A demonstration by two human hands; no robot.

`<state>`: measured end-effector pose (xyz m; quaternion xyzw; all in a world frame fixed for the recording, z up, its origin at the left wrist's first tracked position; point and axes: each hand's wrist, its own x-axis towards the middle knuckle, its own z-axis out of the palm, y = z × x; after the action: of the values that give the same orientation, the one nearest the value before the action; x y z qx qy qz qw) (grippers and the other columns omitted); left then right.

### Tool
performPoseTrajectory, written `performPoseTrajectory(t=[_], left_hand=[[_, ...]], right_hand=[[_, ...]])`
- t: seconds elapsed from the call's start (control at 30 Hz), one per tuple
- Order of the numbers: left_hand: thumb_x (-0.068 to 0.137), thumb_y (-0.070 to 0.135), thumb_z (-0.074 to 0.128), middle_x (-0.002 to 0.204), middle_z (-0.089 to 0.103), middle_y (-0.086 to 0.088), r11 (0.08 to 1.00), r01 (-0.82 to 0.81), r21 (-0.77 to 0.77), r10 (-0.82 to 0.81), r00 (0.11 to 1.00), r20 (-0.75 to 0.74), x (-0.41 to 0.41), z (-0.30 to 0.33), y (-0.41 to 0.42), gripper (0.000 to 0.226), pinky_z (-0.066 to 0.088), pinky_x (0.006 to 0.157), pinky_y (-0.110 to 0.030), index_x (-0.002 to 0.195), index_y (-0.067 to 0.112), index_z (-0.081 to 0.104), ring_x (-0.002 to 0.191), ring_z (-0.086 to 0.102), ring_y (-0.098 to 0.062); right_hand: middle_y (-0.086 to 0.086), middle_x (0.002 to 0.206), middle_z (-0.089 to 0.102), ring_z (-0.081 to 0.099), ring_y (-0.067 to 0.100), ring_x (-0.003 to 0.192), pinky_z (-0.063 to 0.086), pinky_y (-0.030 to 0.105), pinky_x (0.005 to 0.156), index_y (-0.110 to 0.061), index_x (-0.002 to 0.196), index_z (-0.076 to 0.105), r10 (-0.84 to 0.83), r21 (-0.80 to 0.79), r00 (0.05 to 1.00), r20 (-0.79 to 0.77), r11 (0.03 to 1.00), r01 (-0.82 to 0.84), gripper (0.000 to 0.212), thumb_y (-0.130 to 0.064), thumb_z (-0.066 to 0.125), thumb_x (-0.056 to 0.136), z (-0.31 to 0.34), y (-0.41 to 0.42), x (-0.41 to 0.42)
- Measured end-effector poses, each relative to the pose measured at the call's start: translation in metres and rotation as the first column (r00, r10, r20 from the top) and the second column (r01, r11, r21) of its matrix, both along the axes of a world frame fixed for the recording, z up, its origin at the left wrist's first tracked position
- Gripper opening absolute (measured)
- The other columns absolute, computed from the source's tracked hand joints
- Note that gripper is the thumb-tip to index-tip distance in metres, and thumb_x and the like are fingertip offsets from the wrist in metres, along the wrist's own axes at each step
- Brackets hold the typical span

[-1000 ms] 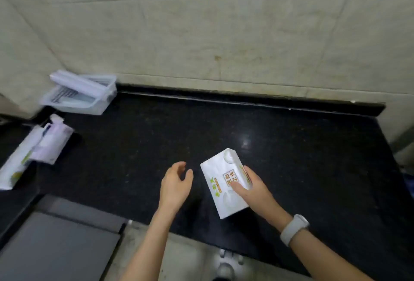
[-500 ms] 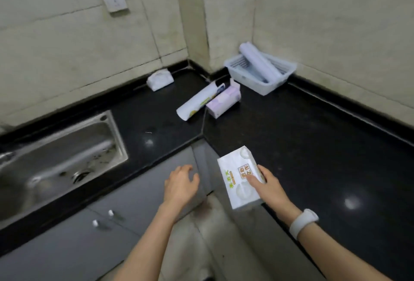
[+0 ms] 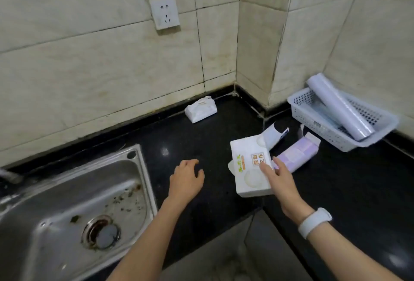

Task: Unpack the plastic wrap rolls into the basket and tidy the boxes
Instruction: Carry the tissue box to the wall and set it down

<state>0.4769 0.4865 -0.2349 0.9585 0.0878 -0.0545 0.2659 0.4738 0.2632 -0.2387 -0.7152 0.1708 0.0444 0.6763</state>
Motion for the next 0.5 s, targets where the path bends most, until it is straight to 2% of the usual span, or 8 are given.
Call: performPoseTrajectory(t=[0.1, 0.2, 0.27, 0.3, 0.37, 0.43, 0.5], left_hand=[[0.092, 0.03, 0.046, 0.143, 0.038, -0.008, 1.0, 0.017, -0.005, -0.017, 1.0, -0.022, 0.069, -0.007, -0.001, 0.047, 0.037, 0.103, -0.045, 0.136, 0.016, 0.038, 0.127, 0.04, -0.028], [0.092, 0.029, 0.046, 0.145, 0.035, -0.01, 1.0, 0.011, -0.006, -0.011, 0.998, -0.062, 0.141, -0.022, -0.006, 0.05, 0.037, 0.104, -0.045, 0.139, 0.014, 0.034, 0.128, 0.038, -0.029], [0.092, 0.029, 0.046, 0.147, 0.031, -0.01, 1.0, 0.022, 0.006, -0.021, 0.99, -0.138, 0.186, -0.039, -0.01, 0.052, 0.036, 0.105, -0.046, 0.14, 0.015, 0.031, 0.13, 0.035, -0.03], [0.092, 0.03, 0.046, 0.149, 0.028, -0.01, 0.999, 0.034, 0.015, -0.03, 0.983, -0.181, 0.206, -0.049, -0.011, 0.053, 0.035, 0.106, -0.047, 0.141, 0.016, 0.029, 0.132, 0.033, -0.03], [0.092, 0.032, 0.047, 0.153, 0.021, -0.008, 0.998, 0.05, 0.031, -0.041, 0.97, -0.238, 0.239, -0.07, -0.013, 0.057, 0.031, 0.108, -0.05, 0.143, 0.019, 0.025, 0.137, 0.025, -0.03], [0.091, 0.037, 0.047, 0.156, 0.012, -0.007, 0.996, 0.061, 0.067, -0.04, 0.961, -0.272, 0.266, -0.092, -0.012, 0.062, 0.022, 0.112, -0.054, 0.144, 0.024, 0.02, 0.143, 0.012, -0.03], [0.089, 0.047, 0.045, 0.158, -0.001, -0.005, 0.988, 0.084, 0.131, -0.039, 0.948, -0.316, 0.286, -0.113, -0.01, 0.068, 0.008, 0.113, -0.058, 0.146, 0.03, 0.011, 0.144, -0.004, -0.031]], right_hand=[[0.007, 0.124, 0.055, 0.056, 0.024, 0.105, 0.047, 0.038, 0.088, -0.011, 0.135, 0.034, -0.074, 0.147, 0.997, -0.034, 0.986, 0.078, 0.054, -0.022, 0.057, 0.087, 0.0, 0.005, 0.082], [0.008, 0.106, 0.064, 0.061, 0.021, 0.087, 0.049, 0.034, 0.065, -0.012, 0.126, 0.047, -0.021, 0.379, 0.975, -0.221, 0.919, 0.106, 0.044, -0.025, 0.056, 0.085, -0.005, 0.01, 0.169], [0.004, 0.094, 0.063, 0.059, 0.019, 0.08, 0.044, 0.031, 0.059, -0.016, 0.127, 0.048, -0.019, 0.464, 0.936, -0.352, 0.865, 0.192, 0.046, -0.03, 0.055, 0.084, -0.015, 0.016, 0.222], [0.003, 0.095, 0.062, 0.058, 0.019, 0.081, 0.042, 0.03, 0.059, -0.018, 0.128, 0.046, -0.049, 0.465, 0.912, -0.408, 0.848, 0.254, 0.048, -0.032, 0.055, 0.083, -0.022, 0.02, 0.246], [0.004, 0.11, 0.062, 0.057, 0.021, 0.092, 0.041, 0.031, 0.065, -0.019, 0.13, 0.043, -0.135, 0.418, 0.869, -0.476, 0.835, 0.358, 0.05, -0.034, 0.056, 0.084, -0.038, 0.028, 0.288], [0.007, 0.127, 0.057, 0.056, 0.023, 0.103, 0.042, 0.034, 0.072, -0.017, 0.132, 0.038, -0.207, 0.37, 0.85, -0.483, 0.832, 0.413, 0.052, -0.029, 0.057, 0.086, -0.054, 0.037, 0.324], [0.009, 0.13, 0.054, 0.055, 0.023, 0.106, 0.046, 0.034, 0.075, -0.015, 0.133, 0.037, -0.232, 0.357, 0.855, -0.463, 0.835, 0.419, 0.051, -0.024, 0.058, 0.087, -0.068, 0.045, 0.352]])
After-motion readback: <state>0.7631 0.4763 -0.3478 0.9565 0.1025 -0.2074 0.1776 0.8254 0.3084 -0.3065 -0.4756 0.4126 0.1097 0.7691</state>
